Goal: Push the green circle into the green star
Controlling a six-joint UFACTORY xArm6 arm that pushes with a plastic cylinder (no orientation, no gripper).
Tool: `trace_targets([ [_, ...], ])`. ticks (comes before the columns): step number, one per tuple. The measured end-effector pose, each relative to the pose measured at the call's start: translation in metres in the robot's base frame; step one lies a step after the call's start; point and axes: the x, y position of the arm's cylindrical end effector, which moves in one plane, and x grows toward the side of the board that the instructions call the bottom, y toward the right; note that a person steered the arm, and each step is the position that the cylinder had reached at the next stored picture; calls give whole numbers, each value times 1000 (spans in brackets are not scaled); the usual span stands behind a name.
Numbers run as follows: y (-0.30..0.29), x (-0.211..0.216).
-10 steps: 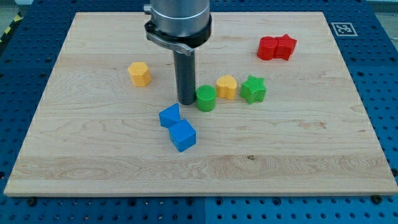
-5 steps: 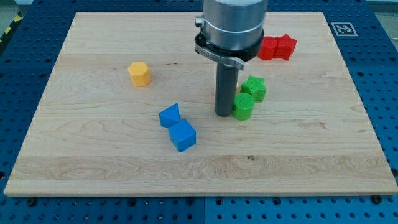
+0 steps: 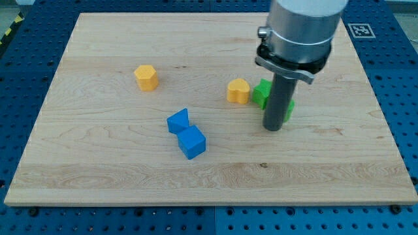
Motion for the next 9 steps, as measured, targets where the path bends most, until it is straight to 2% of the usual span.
trace_targets([
  [2, 64, 8],
  [3, 78, 7],
  [7, 34, -14],
  [9, 30, -17],
])
